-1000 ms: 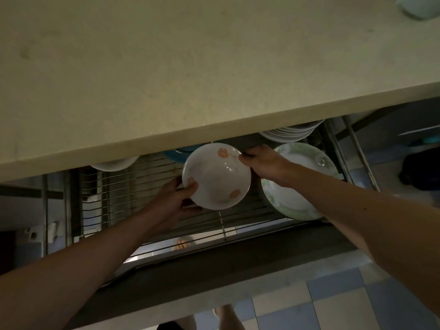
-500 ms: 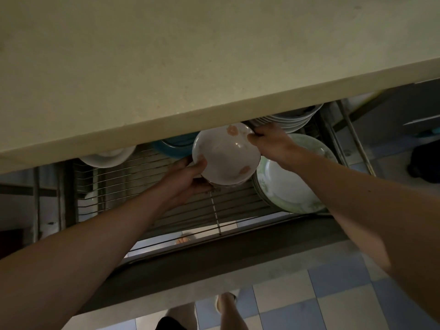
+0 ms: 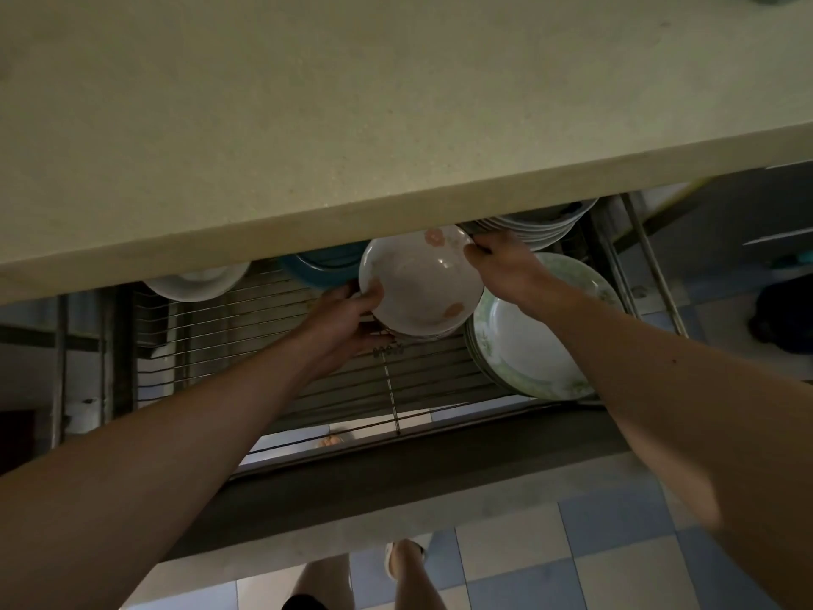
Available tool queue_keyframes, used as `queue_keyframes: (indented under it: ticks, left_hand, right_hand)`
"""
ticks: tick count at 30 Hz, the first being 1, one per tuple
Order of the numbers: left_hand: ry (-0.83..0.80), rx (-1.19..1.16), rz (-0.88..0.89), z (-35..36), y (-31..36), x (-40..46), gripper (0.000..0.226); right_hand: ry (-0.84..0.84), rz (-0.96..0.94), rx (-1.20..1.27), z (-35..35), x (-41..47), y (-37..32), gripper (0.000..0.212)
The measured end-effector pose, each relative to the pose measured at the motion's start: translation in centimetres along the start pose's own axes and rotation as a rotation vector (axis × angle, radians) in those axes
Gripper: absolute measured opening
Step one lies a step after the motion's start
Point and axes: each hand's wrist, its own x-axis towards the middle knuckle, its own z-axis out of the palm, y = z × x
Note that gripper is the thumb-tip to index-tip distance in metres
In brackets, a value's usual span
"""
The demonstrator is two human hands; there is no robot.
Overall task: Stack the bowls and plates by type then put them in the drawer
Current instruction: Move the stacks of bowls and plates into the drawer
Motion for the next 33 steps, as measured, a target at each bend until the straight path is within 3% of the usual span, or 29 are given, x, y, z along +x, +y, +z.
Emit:
queue_keyframes:
  ticks: [5,10,15,18,21,25,30,33]
  left_hand:
    - [0.011,-0.044,-0.018,-0.5,-0.7,-0.6,0.040]
    - [0.013,-0.058,-0.023,-1.5,-1.5,-1.0,0.020]
    - [-0.013,-0.084,-0.046,-1.2,-1.6,-1.5,0.044]
    - [-0.024,-0.078,-0.051,-1.0,-1.2,-2.3,0.048]
    - [-0.008,0.056,0.009,-0.9,-0.5,-3.9,0.047]
    - [0.126,0.428,0.122,-2.4,0.2,-7.7,0.066]
    - [0.143,0.467,0.206,-6.7,2.4,-14.0,0.024]
    - [0.191,0.501,0.319,-9.2,3.9,-18.5,0.018]
  right_hand:
    - [-0.020,-0.026,0.052,0.2,-0.4,0.1,0.027]
    - [-0.083,-0.049,0.079,0.5,-0.8,0.1,0.031]
    - [-0.073,-0.021,0.077,0.5,-1.0,0.3,0.031]
    - [-0.092,-0.014,0.002,0.9,-1.7,-0.5,0.032]
    - [-0.109,-0.019,-0.094,0.8,-3.4,-2.1,0.041]
    - [-0.101,-0.047,-0.218,0.2,-6.7,-3.8,0.046]
    - [-0.131,-0.071,-0.157,-0.3,-11.2,-7.1,0.044]
    - [-0.168,-0.181,-0.076,-0.3,-13.8,-11.2,0.035]
